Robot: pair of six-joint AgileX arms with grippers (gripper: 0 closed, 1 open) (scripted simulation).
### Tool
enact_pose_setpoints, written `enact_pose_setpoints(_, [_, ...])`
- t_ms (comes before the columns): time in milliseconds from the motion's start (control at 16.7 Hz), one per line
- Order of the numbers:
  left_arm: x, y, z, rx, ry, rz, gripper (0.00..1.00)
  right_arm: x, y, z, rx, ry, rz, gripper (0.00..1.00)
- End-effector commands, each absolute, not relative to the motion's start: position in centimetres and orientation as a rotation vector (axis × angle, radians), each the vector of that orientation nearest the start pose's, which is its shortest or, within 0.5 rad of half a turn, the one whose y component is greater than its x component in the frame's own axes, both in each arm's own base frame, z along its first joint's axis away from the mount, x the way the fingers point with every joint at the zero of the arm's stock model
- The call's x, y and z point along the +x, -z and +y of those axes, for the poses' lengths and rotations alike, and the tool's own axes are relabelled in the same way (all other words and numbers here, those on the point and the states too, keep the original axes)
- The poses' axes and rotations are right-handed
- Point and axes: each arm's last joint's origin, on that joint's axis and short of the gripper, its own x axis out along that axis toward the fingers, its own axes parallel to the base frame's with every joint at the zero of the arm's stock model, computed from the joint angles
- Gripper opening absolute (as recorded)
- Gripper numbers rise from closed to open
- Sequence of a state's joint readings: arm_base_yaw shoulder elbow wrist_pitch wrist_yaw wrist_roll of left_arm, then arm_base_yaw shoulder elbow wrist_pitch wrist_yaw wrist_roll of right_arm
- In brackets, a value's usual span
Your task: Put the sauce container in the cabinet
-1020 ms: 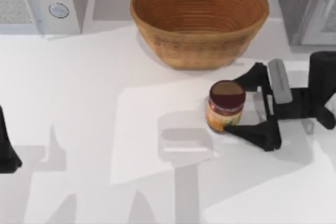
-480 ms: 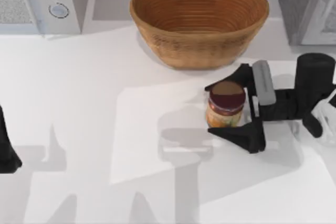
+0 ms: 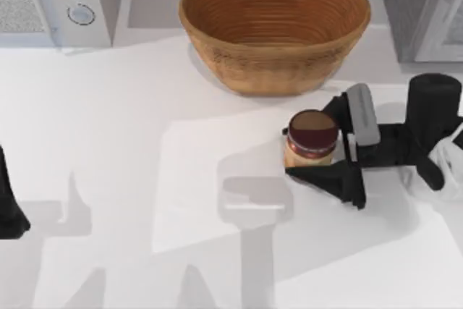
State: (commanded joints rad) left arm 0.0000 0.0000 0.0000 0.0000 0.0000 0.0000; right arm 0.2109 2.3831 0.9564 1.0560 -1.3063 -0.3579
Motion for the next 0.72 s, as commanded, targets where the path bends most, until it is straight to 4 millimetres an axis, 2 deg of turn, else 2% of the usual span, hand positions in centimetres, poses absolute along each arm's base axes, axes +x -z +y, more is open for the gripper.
enact_pose_setpoints(360, [10.57, -16.0, -0.12, 0.0, 0.0, 0.0, 1.0, 36.59, -1.91, 11.19, -0.078, -1.559, 0.079, 0.02])
enact_pose_setpoints(720, [10.57, -16.0, -0.12, 0.0, 0.0, 0.0, 1.0, 36.59, -1.91, 11.19, -0.078, -1.559, 0.079, 0.0])
